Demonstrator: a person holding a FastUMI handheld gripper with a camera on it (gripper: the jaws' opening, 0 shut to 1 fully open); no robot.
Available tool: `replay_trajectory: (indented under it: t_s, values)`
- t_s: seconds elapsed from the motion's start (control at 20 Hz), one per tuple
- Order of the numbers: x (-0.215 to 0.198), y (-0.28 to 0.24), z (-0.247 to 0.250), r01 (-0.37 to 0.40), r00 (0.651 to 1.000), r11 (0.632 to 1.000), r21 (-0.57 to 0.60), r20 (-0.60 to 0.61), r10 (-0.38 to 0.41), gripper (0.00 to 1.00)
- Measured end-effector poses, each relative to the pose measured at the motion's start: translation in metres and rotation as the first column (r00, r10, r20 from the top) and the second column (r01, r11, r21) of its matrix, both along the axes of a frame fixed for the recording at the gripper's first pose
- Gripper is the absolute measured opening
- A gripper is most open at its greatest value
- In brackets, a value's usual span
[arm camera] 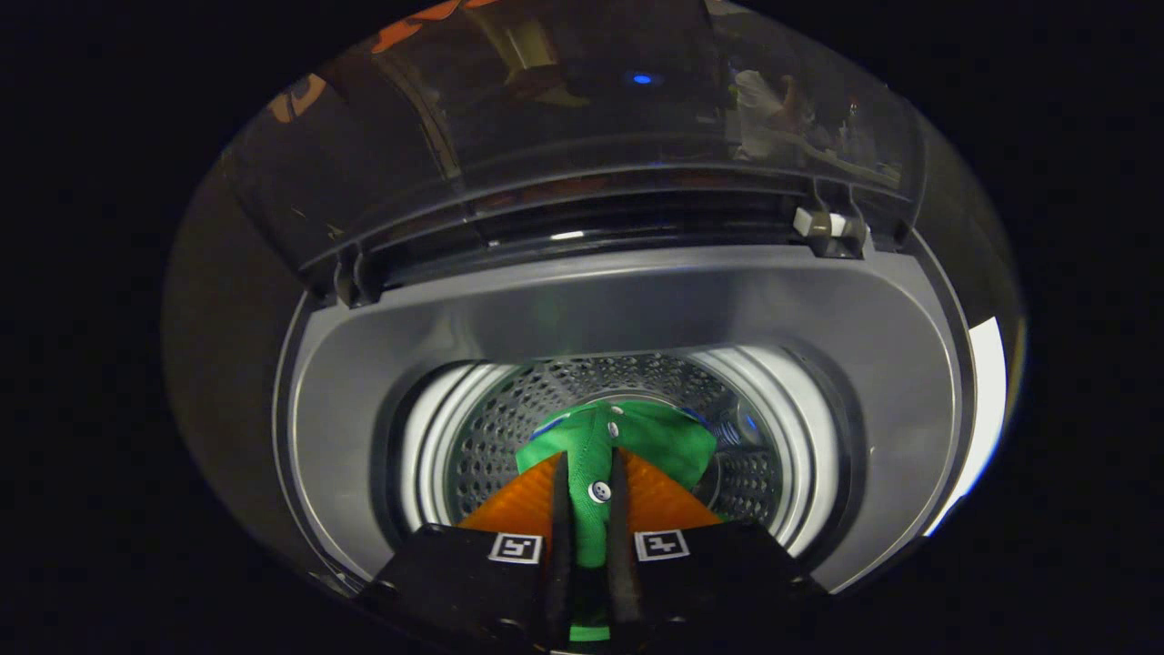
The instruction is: Put the clothes into the washing machine and then close the washing machine lid.
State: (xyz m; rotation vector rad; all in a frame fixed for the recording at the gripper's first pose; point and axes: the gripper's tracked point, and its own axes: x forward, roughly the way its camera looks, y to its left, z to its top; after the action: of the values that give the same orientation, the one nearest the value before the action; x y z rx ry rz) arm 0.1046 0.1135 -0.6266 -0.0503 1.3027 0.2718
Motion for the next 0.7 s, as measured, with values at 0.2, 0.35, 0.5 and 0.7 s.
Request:
replay_trajectory:
  t_s: [0.2, 0.35, 0.5, 0.7]
  values:
    - [0.006, 0.000, 0.012, 0.004, 0.999, 1.000, -0.014, 0.044, -0.003, 0.67]
    - [0.003, -0.002, 0.009, 0.004, 0.999, 1.000, -0.021, 0.038, -0.003, 0.92]
    - [0.000, -0.003, 0.021, 0.005, 0.998, 1.000, -0.018, 0.066, -0.004, 0.99]
    - [0.005, 0.005, 0.063, 0.002, 0.984, 1.000, 0.026, 0.178, -0.006, 0.99]
